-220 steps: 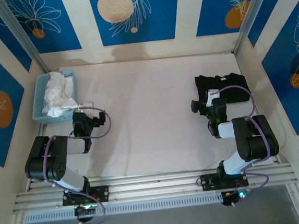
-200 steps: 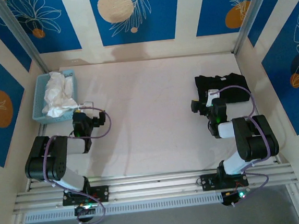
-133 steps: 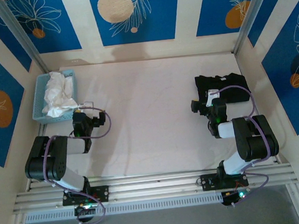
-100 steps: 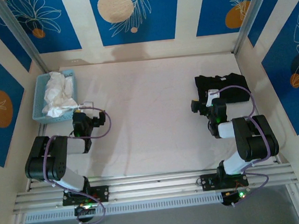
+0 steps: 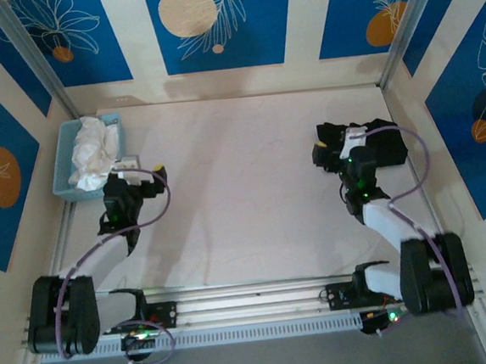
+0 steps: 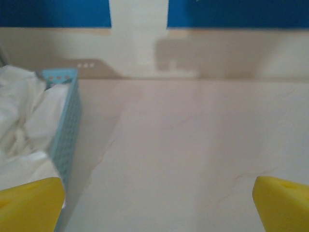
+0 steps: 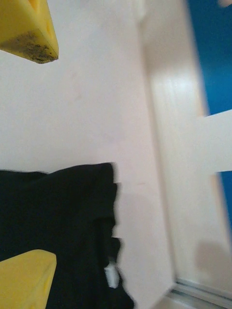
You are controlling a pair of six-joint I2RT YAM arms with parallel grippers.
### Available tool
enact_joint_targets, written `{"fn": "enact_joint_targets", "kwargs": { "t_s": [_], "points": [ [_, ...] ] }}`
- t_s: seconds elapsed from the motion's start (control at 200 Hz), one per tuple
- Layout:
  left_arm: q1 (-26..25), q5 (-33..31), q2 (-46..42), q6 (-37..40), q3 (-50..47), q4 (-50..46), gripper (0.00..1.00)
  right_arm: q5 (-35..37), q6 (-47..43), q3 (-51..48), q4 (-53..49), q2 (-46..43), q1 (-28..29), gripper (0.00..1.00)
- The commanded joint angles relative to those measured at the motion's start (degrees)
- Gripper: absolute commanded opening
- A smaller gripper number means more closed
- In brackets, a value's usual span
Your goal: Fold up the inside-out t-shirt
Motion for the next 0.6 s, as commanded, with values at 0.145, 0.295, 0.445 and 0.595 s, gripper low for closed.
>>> {"fn": "enact_joint_targets", "kwargs": {
  "t_s": [0.145, 0.295, 0.445, 0.595],
  "points": [
    [5.83, -8.56, 3.71, -20.9, 21.89, -34.97, 1.0, -4.39, -1.54, 14.04, -20.97, -0.44, 14.55, 0.97],
    [16.89, -6.68, 16.12, -23.17, 34.3, -44.78, 0.98, -3.08, -2.31, 16.93, -22.35, 2.87, 19.46, 0.97],
    [21.96, -7.8, 27.28, -22.16, 43.68, -50.71, 1.0, -4.06, -0.35, 15.33, -20.74, 3.02, 19.54, 0.98],
    [22.78, -11.01, 37.77, -17.95, 51.8, -55.95, 1.0, -3.63, 0.81, 14.54, -21.09, 3.05, 19.15, 0.98]
  ]
}}
